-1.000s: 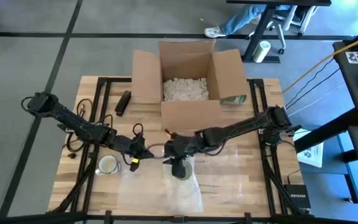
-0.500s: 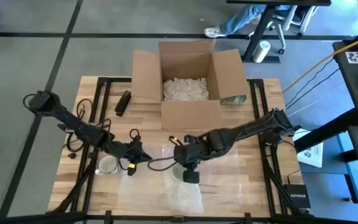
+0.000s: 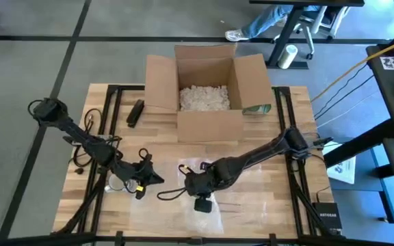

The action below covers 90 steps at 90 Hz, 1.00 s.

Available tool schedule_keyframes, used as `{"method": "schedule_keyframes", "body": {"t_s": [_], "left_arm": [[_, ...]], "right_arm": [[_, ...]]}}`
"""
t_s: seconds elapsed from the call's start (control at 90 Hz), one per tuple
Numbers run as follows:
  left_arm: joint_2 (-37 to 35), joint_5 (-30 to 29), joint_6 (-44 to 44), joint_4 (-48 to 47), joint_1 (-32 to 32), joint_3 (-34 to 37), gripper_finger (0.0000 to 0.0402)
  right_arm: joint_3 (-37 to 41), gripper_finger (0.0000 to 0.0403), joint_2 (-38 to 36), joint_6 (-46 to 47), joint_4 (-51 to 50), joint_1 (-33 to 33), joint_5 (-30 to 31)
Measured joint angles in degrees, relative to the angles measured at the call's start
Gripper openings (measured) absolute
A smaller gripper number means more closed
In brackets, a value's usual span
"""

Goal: Wrap mug
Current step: Wrap the green mug with bubble wrap

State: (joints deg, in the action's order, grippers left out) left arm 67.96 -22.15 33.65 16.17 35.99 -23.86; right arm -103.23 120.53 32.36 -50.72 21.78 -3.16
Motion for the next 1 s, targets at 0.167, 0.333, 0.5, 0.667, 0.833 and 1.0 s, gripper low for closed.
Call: {"method": "schedule_keyframes", "body": {"t_s": [0.167,0.333,0.5,0.667,0.833,1.0], "left_arm": [[0.00,-0.10,0.63,0.17,1.57,0.00,0.0000],[0.00,-0.09,0.48,-0.29,2.77,0.00,0.0000],[0.00,-0.07,-0.40,-0.67,3.65,0.00,0.0000],[0.00,-0.06,-0.61,-0.45,3.80,0.00,0.0000],[0.00,-0.10,-2.80,6.28,4.04,0.00,0.0000],[0.45,-5.47,-9.36,9.03,6.78,-3.06,0.0000]], "right_arm": [[-0.07,0.0000,3.15,1.91,-0.43,-1.64,-1.41],[-0.27,0.0000,5.43,3.74,-1.64,-2.76,-4.24],[-0.32,0.0000,6.41,5.81,-2.76,-2.83,-5.30],[-0.32,0.0000,6.23,7.35,-3.50,-2.73,-5.90],[-3.56,0.0000,6.64,6.59,-5.27,-2.65,-4.40],[-4.58,0.0000,6.61,6.01,-5.37,-2.84,-3.52]]}}
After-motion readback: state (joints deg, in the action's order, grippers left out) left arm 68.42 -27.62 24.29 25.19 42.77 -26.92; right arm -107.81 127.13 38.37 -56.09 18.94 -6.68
